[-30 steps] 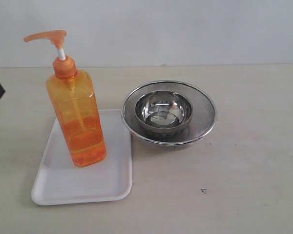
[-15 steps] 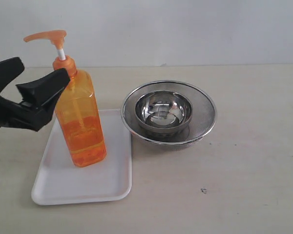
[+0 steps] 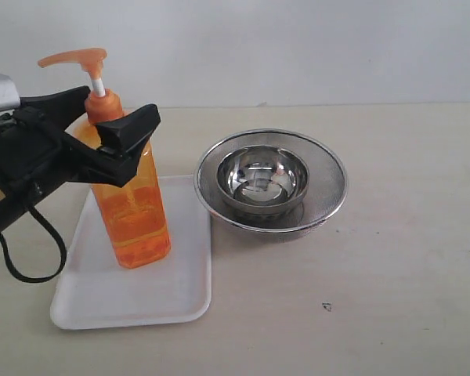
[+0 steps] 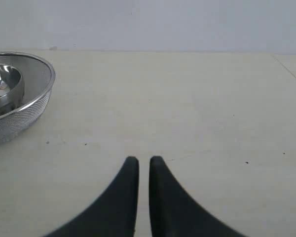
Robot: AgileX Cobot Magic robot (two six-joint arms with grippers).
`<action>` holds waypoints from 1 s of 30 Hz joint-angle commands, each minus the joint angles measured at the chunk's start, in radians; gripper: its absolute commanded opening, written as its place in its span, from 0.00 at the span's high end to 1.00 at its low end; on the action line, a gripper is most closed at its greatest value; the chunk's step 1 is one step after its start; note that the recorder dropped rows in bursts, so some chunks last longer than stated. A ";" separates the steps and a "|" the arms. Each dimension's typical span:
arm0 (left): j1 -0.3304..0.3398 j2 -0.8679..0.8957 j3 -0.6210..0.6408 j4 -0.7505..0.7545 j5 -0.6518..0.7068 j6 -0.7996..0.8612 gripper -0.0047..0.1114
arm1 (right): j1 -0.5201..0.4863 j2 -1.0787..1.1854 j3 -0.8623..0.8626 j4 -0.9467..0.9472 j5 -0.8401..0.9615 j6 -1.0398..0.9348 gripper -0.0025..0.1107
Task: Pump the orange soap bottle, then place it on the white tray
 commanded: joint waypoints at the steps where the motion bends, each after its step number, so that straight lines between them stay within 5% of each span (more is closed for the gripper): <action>1: 0.001 0.007 -0.010 -0.021 -0.012 0.020 0.32 | -0.003 -0.005 0.000 -0.006 -0.004 -0.003 0.93; 11: 0.001 0.007 -0.010 -0.057 0.025 0.117 0.92 | -0.003 -0.005 0.000 -0.006 -0.004 -0.003 0.93; 22: 0.020 -0.014 -0.011 -0.051 -0.030 0.117 0.92 | -0.003 -0.005 0.000 -0.006 -0.004 -0.003 0.93; 30: 0.158 -0.103 -0.011 0.221 -0.008 -0.085 0.92 | -0.003 -0.005 0.000 -0.006 -0.004 -0.003 0.93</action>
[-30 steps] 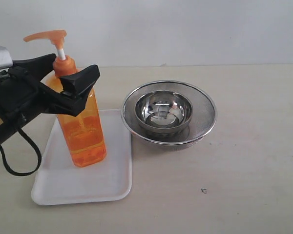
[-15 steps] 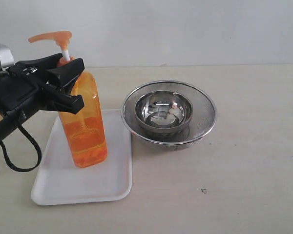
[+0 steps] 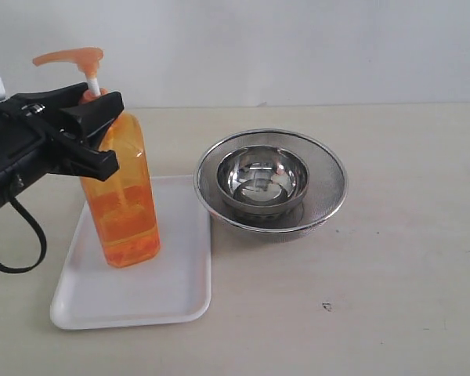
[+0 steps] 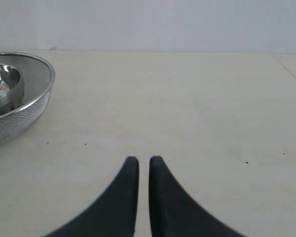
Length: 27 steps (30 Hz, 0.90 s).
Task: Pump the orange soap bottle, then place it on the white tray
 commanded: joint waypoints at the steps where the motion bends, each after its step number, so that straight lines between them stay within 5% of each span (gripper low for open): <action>1: 0.095 -0.052 -0.009 0.191 -0.056 -0.137 0.92 | -0.003 -0.005 0.000 -0.006 -0.004 -0.003 0.93; 7: 0.222 -0.054 -0.056 0.495 -0.085 -0.355 0.92 | -0.003 -0.005 0.000 -0.006 -0.004 -0.003 0.93; 12: 0.257 -0.054 -0.113 0.629 -0.092 -0.438 0.92 | -0.003 -0.005 0.000 -0.006 -0.004 -0.003 0.93; 20: 0.260 -0.054 -0.166 0.676 -0.090 -0.484 0.92 | -0.003 -0.005 0.000 -0.006 -0.004 -0.003 0.93; 27: 0.340 -0.019 -0.166 0.721 -0.202 -0.515 0.92 | -0.003 -0.005 0.000 -0.006 -0.004 -0.003 0.93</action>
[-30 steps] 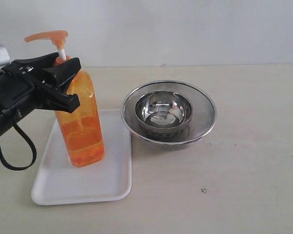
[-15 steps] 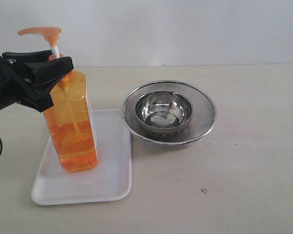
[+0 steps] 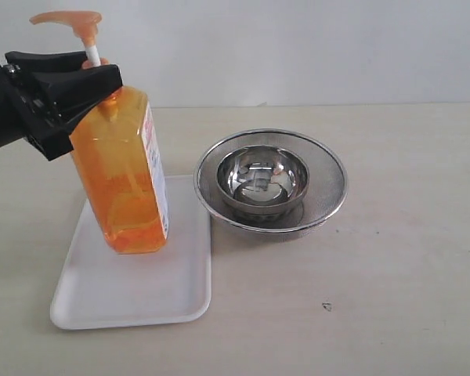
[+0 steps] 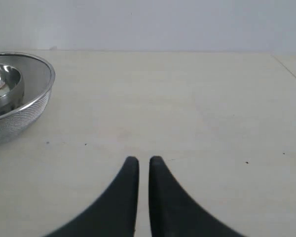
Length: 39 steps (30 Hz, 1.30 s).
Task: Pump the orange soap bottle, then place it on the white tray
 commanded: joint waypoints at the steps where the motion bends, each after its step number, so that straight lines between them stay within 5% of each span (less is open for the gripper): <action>1: 0.057 0.025 -0.018 0.002 -0.117 -0.030 0.92 | -0.003 -0.005 0.000 -0.006 -0.004 -0.003 0.93; 39: 0.067 0.146 -0.065 0.058 -0.117 -0.014 0.92 | -0.003 -0.005 0.000 -0.006 -0.004 -0.003 0.93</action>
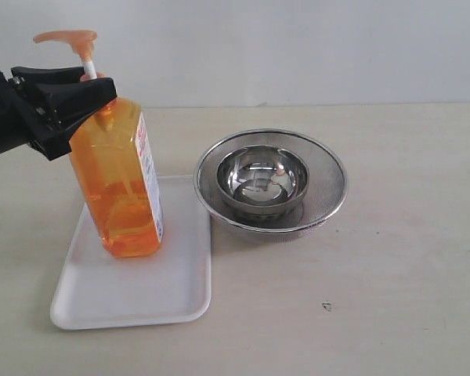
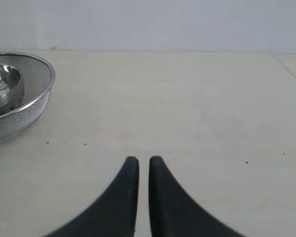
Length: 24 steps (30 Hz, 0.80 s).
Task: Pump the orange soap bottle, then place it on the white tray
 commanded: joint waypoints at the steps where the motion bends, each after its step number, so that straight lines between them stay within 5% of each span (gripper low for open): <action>1: -0.005 0.008 -0.013 0.010 -0.069 -0.007 0.92 | -0.003 -0.005 0.000 -0.006 -0.004 -0.002 0.93; 14: -0.005 0.017 -0.011 0.010 -0.069 0.000 0.92 | -0.003 -0.005 0.000 -0.006 -0.004 -0.002 0.93; 17: -0.005 0.017 -0.011 0.031 -0.069 -0.007 0.78 | -0.003 -0.005 0.000 -0.006 -0.004 -0.002 0.93; 21: -0.005 0.017 -0.011 0.031 -0.069 -0.007 0.36 | -0.003 -0.005 0.000 -0.006 -0.004 -0.002 0.93; 24: -0.005 0.017 -0.011 0.031 -0.069 -0.007 0.20 | -0.003 -0.005 0.000 -0.006 -0.004 -0.002 0.93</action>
